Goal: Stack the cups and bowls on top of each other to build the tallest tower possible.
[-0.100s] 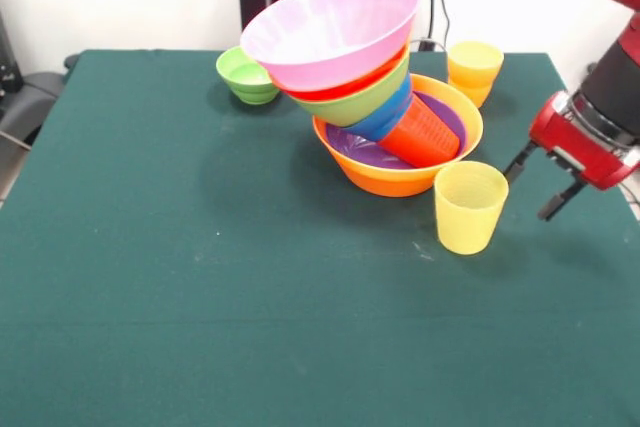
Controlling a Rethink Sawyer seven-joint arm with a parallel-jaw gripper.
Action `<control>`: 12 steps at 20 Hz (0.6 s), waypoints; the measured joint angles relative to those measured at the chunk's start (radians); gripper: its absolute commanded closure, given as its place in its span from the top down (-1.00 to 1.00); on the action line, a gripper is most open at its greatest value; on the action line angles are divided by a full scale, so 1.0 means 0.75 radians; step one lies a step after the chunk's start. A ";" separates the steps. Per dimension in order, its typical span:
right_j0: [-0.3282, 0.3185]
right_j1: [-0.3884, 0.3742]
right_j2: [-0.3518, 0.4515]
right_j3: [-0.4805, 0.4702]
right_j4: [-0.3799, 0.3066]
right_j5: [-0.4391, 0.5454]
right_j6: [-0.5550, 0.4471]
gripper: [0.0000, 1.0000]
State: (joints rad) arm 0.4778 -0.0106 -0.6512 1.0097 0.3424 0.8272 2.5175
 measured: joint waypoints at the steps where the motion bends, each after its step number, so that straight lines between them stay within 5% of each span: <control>1: 0.003 0.011 -0.008 0.000 0.000 0.000 0.005 1.00; 12: 0.016 0.060 -0.030 0.005 0.013 0.000 0.033 1.00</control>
State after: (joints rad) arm 0.4900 0.0346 -0.6738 1.0133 0.3521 0.8272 2.5420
